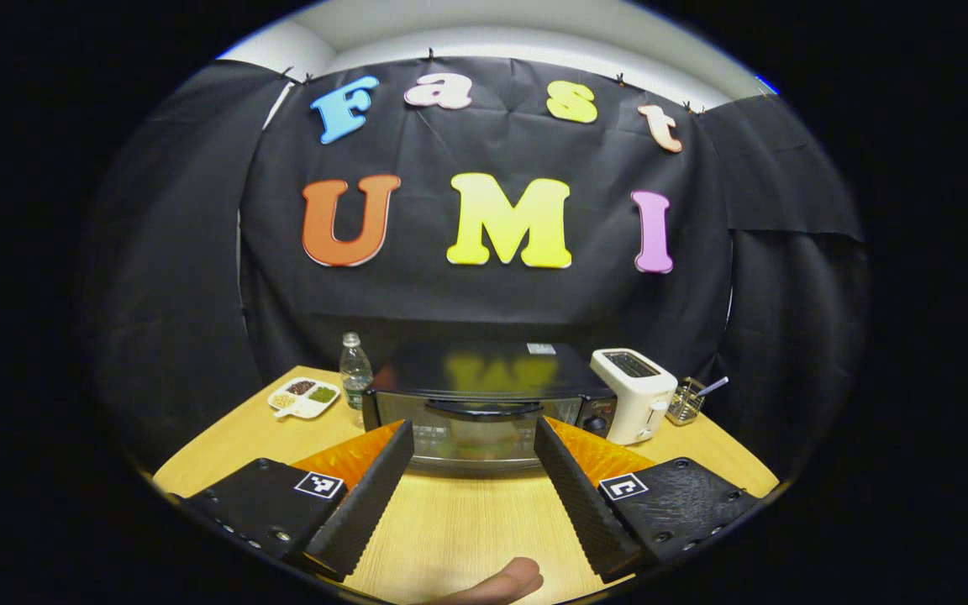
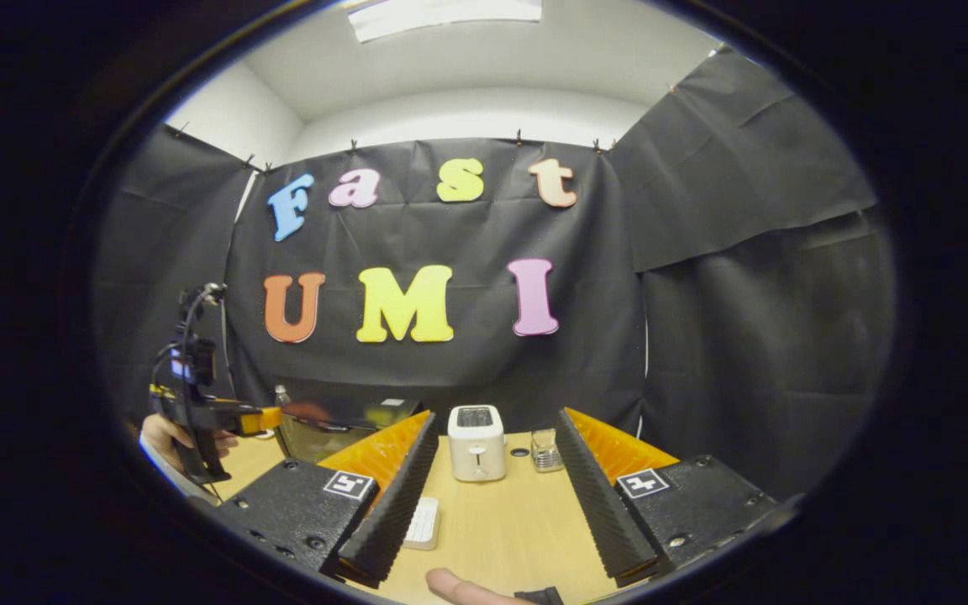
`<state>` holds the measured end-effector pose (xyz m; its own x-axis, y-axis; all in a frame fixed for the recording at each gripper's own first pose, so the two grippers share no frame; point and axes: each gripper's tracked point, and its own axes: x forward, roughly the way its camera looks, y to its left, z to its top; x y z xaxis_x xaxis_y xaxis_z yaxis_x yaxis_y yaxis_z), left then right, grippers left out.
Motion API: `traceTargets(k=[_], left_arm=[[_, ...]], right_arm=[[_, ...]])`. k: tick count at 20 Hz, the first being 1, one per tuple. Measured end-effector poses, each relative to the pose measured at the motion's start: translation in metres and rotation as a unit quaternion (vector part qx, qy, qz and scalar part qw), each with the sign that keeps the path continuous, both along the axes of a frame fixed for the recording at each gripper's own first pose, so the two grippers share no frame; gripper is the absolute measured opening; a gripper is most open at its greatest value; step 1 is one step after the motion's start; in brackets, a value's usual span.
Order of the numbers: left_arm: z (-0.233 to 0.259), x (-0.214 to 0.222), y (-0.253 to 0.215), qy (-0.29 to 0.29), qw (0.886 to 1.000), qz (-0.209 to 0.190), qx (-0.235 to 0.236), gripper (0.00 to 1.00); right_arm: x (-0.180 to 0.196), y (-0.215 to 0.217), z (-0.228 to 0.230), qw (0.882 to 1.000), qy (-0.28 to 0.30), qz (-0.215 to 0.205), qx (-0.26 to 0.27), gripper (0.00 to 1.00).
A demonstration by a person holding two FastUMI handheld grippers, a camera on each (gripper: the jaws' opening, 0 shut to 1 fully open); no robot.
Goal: Open the electric oven with the left hand, put the food in, and close the electric oven.
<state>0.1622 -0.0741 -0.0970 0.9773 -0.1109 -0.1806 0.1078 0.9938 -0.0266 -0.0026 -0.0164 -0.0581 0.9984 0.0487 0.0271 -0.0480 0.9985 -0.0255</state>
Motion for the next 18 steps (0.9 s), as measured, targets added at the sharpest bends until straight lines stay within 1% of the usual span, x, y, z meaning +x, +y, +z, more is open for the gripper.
traceTargets(k=[2,5,8,10,13,15,18], left_arm=[[0.025,-0.029,0.008,-0.034,0.999,0.007,-0.006,0.94],[0.050,-0.071,0.022,-0.069,0.997,0.025,-0.001,0.95],[0.058,-0.116,0.030,-0.101,0.994,0.031,-0.011,0.94],[0.056,-0.142,0.032,-0.107,0.993,0.035,-0.023,0.94],[0.052,-0.171,0.037,-0.114,0.992,0.045,-0.009,0.94],[0.056,-0.185,0.038,-0.126,0.991,0.055,0.000,0.94],[0.062,-0.200,0.028,-0.147,0.988,0.050,0.012,0.94]], right_arm=[[-0.008,0.004,0.000,1.000,-0.002,0.003,0.003,0.90],[-0.020,0.004,0.001,1.000,-0.003,-0.004,-0.001,0.90],[-0.034,0.004,0.000,1.000,-0.011,-0.013,-0.009,0.90],[-0.042,0.003,-0.004,1.000,-0.014,-0.019,-0.010,0.90],[-0.053,0.008,-0.010,1.000,-0.010,-0.014,-0.007,0.90],[-0.060,0.012,-0.005,1.000,-0.015,-0.007,-0.010,0.90],[-0.067,0.012,0.006,0.999,-0.031,-0.012,-0.016,0.90]])
